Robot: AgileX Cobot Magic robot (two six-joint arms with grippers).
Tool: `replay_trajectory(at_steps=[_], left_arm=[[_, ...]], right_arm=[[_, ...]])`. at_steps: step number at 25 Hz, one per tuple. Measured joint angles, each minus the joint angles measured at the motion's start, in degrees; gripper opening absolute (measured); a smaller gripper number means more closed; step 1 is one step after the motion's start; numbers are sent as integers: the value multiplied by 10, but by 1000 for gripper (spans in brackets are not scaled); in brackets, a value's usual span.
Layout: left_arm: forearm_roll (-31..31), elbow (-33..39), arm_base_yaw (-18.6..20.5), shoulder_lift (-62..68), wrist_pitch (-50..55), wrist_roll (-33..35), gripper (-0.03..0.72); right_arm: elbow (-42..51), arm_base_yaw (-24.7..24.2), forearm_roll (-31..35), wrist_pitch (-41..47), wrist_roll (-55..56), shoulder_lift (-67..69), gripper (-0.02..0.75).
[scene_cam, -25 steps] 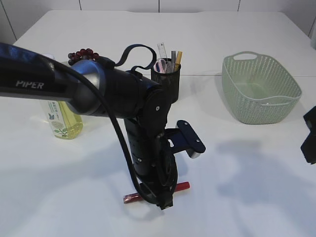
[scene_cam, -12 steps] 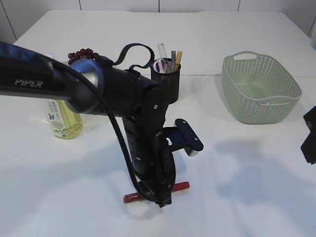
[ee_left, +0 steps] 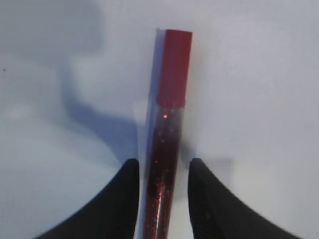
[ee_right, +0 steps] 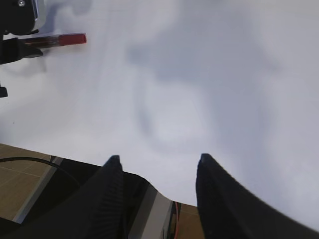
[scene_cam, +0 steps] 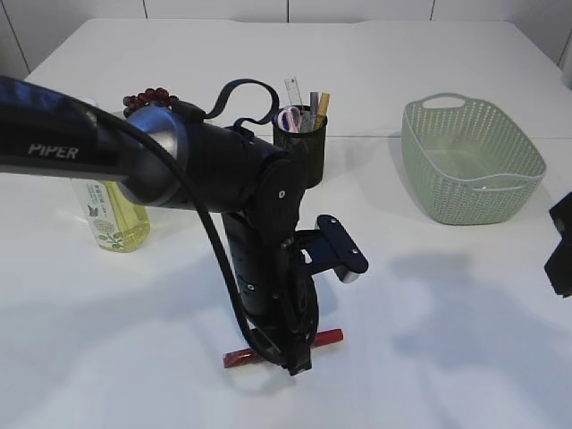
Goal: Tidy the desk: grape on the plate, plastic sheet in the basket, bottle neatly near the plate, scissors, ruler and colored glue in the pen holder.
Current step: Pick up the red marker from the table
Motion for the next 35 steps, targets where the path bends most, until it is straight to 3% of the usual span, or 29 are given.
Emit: replay_trajectory(at_steps=[17, 23, 35], left_arm=[[-8, -2, 0, 11, -9, 3, 221], [-8, -3, 0, 12, -9, 6, 76], [-58, -3, 10, 0, 16, -16, 64]], right_arm=[[0, 0, -1, 0, -1, 0, 384], [0, 0, -1, 0, -2, 0, 384], [0, 0, -2, 0, -2, 0, 384]])
